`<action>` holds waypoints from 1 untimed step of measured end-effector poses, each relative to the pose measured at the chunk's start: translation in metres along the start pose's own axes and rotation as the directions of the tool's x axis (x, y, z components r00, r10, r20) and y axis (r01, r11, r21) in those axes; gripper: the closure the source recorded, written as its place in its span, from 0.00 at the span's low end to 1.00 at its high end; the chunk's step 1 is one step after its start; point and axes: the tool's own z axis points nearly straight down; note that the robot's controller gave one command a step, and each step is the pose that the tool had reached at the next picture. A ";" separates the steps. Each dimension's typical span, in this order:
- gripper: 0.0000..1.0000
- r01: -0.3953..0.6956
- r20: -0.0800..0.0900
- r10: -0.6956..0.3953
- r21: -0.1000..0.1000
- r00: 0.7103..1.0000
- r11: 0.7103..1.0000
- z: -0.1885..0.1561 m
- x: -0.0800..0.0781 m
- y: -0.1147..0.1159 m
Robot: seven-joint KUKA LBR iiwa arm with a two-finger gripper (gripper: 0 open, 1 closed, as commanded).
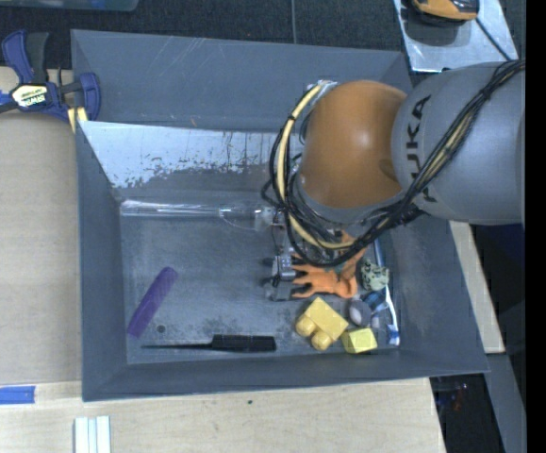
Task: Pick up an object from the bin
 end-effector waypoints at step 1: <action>0.00 -0.002 0.006 0.002 0.000 1.000 1.000 -0.003 -0.002 -0.001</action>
Offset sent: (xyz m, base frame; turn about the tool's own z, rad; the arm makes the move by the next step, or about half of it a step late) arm 0.0034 -0.1159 -0.0868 -0.0479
